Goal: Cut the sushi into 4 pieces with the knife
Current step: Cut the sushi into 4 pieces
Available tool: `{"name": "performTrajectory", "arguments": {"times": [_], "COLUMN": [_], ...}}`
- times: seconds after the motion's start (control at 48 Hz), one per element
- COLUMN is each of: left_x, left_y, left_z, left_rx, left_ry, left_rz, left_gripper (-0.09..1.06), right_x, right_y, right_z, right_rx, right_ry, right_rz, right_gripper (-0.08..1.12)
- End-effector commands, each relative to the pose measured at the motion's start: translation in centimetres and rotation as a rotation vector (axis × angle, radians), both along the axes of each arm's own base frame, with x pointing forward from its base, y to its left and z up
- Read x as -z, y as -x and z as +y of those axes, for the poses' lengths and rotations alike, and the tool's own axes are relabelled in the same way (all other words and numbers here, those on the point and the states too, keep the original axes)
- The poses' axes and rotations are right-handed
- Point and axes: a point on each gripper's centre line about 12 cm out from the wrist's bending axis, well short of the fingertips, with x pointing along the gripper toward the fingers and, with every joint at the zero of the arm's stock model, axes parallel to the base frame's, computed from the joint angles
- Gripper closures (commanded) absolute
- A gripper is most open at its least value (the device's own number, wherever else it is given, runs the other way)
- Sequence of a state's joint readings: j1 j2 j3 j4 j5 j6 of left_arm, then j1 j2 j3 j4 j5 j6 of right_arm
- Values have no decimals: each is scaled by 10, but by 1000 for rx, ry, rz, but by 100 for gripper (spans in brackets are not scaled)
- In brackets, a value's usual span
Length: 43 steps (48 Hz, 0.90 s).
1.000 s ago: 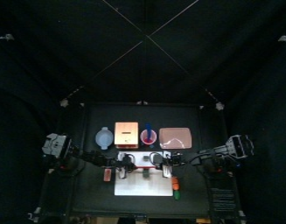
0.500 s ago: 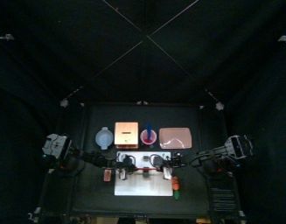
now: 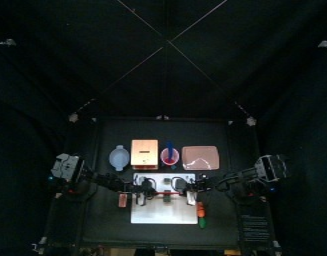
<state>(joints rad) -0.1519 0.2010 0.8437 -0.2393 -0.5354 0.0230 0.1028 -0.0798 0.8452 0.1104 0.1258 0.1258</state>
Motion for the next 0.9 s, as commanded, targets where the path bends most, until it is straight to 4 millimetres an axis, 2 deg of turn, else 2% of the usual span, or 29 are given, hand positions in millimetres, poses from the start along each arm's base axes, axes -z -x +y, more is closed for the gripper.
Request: {"name": "performTrajectory", "arguments": {"times": [0.021, 0.188, 0.354, 0.521, 0.667, 0.896], "left_x": [4, 29, 32, 28, 27, 19], "left_y": [-9, -7, -7, -7, -8, -10], "left_z": [4, 5, 8, 17, 33, 40], "left_rx": [-19, -33, -54, -77, -113, -109], "left_ry": [5, 4, 10, 11, 8, -3], "left_rz": [-4, 62, 69, 60, 58, 34], "left_gripper": [67, 67, 67, 67, 67, 67], "right_x": [2, 24, 32, 29, 23, 11], "right_y": [-5, -6, -4, -4, -6, -9], "right_z": [-1, -1, -3, -13, -26, -26], "right_rx": [12, 35, 42, 66, 86, 73], "right_ry": [-6, -14, -15, -9, 6, 15], "right_rz": [-27, 10, 35, 26, 6, -33], "right_gripper": [97, 97, 97, 97, 97, 97]}}
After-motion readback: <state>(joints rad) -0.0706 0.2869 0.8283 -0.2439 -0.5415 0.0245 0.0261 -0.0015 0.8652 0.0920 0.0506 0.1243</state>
